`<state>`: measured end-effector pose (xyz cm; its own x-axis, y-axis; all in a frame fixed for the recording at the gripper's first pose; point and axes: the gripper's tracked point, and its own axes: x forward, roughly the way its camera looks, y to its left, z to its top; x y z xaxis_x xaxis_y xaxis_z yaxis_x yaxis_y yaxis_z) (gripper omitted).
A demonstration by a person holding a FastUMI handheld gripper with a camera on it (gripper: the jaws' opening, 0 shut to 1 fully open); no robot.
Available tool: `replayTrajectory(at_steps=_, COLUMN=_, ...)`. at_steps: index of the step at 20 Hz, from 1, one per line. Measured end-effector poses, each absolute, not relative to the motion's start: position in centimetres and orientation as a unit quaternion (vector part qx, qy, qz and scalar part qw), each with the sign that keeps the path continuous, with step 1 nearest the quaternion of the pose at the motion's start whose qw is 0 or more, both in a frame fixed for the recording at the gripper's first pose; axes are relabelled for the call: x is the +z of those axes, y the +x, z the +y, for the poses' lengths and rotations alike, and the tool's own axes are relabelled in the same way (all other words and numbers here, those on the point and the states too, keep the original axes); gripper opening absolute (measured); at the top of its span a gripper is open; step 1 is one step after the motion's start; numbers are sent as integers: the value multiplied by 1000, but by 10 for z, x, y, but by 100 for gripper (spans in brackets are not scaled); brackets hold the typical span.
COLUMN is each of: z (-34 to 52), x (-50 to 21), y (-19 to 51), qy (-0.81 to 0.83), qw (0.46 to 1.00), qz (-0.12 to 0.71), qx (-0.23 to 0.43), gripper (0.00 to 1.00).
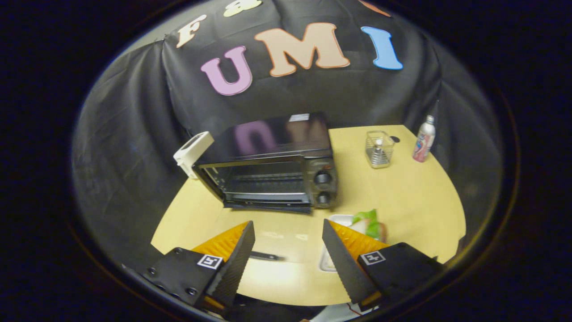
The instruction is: Open the toaster oven, put the food inside, and close the toaster oven door.
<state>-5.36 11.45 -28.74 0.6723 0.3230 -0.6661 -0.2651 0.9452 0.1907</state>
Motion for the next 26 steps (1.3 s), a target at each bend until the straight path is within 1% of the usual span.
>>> replayTrajectory(at_steps=6, z=29, x=-329, y=-57, qy=27, qw=871, qz=477, qx=116, gripper=96)
replayTrajectory(at_steps=10, z=26, x=-354, y=-53, qy=71, qw=840, qz=523, qx=124, gripper=96)
replayTrajectory(at_steps=13, z=31, x=-374, y=-45, qy=72, qw=826, qz=543, qx=132, gripper=96)
replayTrajectory(at_steps=16, z=39, x=-388, y=-50, qy=79, qw=806, qz=569, qx=141, gripper=77)
replayTrajectory(at_steps=19, z=50, x=-398, y=-58, qy=99, qw=786, qz=593, qx=144, gripper=52)
replayTrajectory(at_steps=21, z=52, x=-396, y=-59, qy=91, qw=792, qz=585, qx=150, gripper=35)
replayTrajectory(at_steps=26, z=63, x=-380, y=-68, qy=105, qw=807, qz=564, qx=138, gripper=36)
